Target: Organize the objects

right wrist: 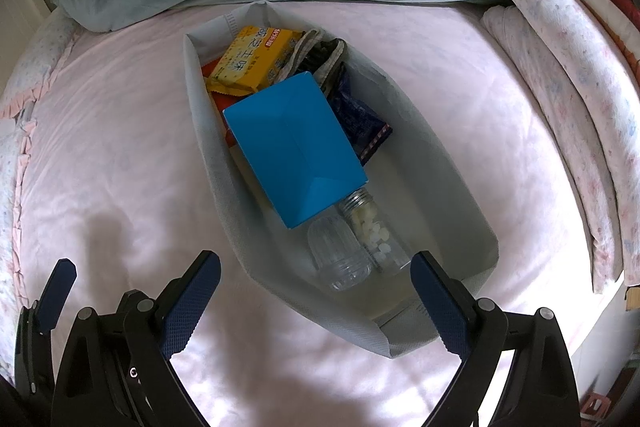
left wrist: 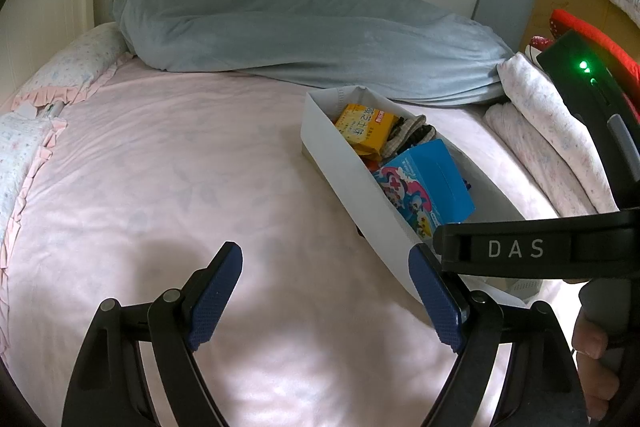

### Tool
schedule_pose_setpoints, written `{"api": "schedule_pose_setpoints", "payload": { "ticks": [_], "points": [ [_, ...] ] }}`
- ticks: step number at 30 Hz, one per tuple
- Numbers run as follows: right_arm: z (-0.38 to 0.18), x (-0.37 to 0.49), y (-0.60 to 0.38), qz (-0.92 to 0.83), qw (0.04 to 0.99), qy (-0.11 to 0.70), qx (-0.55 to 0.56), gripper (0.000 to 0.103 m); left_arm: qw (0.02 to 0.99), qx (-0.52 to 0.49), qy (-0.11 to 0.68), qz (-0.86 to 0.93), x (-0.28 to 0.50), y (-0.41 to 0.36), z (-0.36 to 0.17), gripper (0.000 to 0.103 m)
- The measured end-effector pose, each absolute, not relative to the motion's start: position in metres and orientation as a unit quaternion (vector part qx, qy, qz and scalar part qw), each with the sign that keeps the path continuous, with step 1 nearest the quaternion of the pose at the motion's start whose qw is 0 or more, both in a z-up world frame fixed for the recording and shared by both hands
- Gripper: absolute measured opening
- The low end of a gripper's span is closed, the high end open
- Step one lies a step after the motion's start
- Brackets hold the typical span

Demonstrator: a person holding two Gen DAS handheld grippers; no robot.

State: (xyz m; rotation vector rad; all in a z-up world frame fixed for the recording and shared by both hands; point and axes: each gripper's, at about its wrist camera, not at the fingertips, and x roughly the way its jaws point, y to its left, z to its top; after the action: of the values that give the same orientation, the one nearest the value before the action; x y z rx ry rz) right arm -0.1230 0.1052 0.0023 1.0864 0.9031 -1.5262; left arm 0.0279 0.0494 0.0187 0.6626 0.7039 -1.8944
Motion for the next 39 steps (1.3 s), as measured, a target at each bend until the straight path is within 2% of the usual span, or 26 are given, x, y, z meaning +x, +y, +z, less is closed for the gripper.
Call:
{"api": "schedule_pose_setpoints", "payload": {
  "ticks": [39],
  "points": [
    [-0.0039,-0.1223,0.1044,-0.623,0.509,0.376,0.459,0.096,0.486,0.273,0.29,-0.778,0.0277,0.0517,0.0195,0.085]
  ]
}}
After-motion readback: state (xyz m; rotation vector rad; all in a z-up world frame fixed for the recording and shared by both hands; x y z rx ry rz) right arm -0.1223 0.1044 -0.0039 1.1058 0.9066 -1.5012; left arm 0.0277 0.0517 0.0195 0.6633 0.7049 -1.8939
